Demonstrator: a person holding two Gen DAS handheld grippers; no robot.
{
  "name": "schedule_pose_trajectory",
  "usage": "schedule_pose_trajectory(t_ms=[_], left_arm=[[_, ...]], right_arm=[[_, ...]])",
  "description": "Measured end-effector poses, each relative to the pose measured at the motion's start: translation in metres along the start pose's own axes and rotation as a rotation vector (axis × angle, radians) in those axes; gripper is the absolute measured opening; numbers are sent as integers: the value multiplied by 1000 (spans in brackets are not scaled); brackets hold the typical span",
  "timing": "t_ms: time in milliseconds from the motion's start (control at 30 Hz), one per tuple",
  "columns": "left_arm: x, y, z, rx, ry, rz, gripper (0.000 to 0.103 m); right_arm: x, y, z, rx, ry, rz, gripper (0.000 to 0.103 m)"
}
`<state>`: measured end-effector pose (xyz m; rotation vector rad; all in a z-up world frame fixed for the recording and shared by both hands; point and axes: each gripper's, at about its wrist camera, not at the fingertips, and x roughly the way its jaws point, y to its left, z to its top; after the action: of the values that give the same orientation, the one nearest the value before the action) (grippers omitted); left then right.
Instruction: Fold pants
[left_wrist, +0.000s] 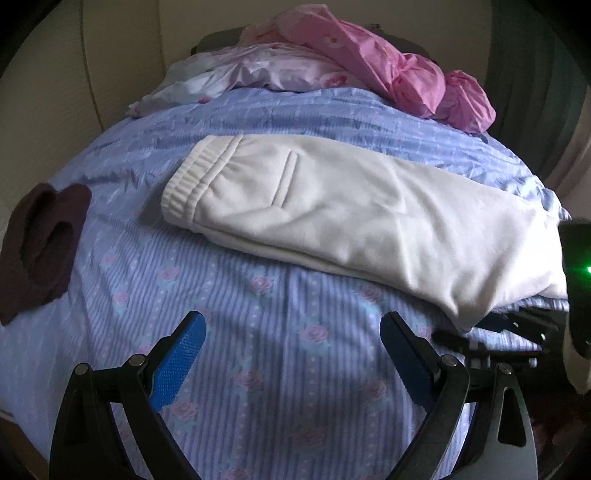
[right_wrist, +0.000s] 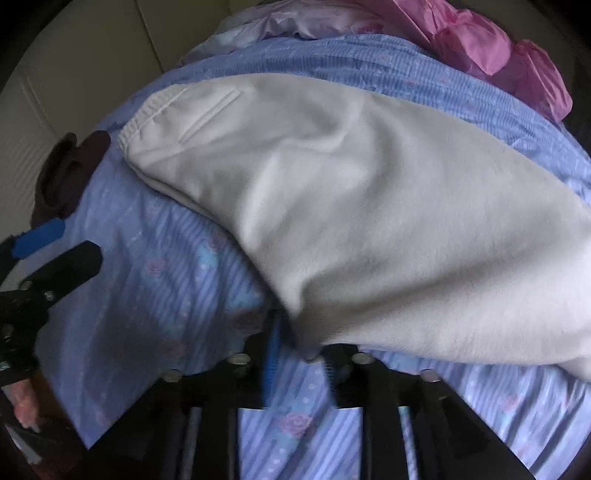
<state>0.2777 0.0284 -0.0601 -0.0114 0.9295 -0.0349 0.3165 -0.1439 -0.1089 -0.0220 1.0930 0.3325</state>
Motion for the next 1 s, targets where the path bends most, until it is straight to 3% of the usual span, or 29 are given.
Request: schedule_pose_trajectory(t_ms=[67, 200, 267, 333, 400, 467, 600, 767, 867, 933, 1000], left_arm=[[-2, 10, -1, -28, 8, -18, 97], [-10, 34, -6, -67, 12, -45, 97], [-15, 51, 0, -73, -8, -37, 97], [-19, 67, 14, -65, -36, 6, 97], [-20, 82, 33, -54, -51, 10, 97], [-19, 95, 58, -47, -61, -1, 97], [-10, 113, 102, -26, -69, -59, 102], [33, 136, 158, -54, 14, -218, 100], [69, 155, 178, -148, 64, -280, 91], [91, 161, 184, -180, 99, -331, 79], [108, 162, 186, -200, 131, -369, 75]], right_arm=[[-3, 4, -4, 47, 53, 28, 67], [-17, 22, -27, 109, 142, 127, 68], [-41, 38, -26, 66, 67, 135, 68], [-63, 49, -12, 22, -51, 78, 68], [-76, 54, 14, 16, -154, 5, 68], [-77, 54, 43, 50, -195, 7, 68], [-66, 61, 94, 83, -227, 11, 68], [-43, 60, 139, 116, -238, -13, 68], [-26, 58, 157, 152, -219, -6, 68], [-14, 61, 170, 156, -205, -10, 68], [-6, 64, 177, 150, -198, -21, 68]])
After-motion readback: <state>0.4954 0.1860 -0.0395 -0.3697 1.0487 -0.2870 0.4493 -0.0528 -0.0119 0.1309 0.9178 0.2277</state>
